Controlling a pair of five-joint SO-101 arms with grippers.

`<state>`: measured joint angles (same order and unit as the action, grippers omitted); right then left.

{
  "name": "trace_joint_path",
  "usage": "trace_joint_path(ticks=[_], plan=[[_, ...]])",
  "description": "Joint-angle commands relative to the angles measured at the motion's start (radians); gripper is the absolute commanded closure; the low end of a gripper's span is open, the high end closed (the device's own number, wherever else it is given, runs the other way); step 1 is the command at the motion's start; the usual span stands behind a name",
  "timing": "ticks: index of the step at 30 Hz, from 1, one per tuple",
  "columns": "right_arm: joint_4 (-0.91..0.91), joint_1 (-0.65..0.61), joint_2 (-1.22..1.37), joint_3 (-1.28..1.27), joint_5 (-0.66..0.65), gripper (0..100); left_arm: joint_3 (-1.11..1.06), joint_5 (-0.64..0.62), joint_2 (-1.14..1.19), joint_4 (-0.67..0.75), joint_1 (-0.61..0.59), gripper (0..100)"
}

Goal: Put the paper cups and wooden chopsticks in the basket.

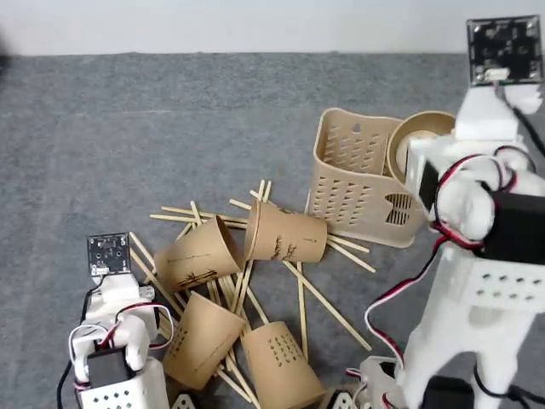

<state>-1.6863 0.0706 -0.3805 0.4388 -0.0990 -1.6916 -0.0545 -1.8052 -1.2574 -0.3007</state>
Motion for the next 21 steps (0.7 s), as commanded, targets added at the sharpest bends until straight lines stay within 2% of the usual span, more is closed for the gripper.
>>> trace_joint_path(ticks=[1, 7, 14, 18, 21], plan=[[0.096, 0.010, 0.077, 0.038, -0.002, 89.1, 0.008, 0.002, -0.015, -0.005, 0.000, 99], [0.251, 0.041, 0.243, 0.038, -0.002, 91.2, 0.008, 0.002, -0.015, -0.005, 0.000, 99], [0.232, 0.025, 0.183, 0.044, -0.002, 91.3, 0.008, 0.002, -0.015, -0.005, 0.000, 99], [0.137, -0.076, 0.091, 0.044, -0.002, 91.1, 0.008, 0.002, -0.015, -0.005, 0.000, 99], [0.033, -0.197, 0.070, 0.043, -0.002, 91.2, 0.008, 0.002, -0.015, -0.005, 0.000, 99]])
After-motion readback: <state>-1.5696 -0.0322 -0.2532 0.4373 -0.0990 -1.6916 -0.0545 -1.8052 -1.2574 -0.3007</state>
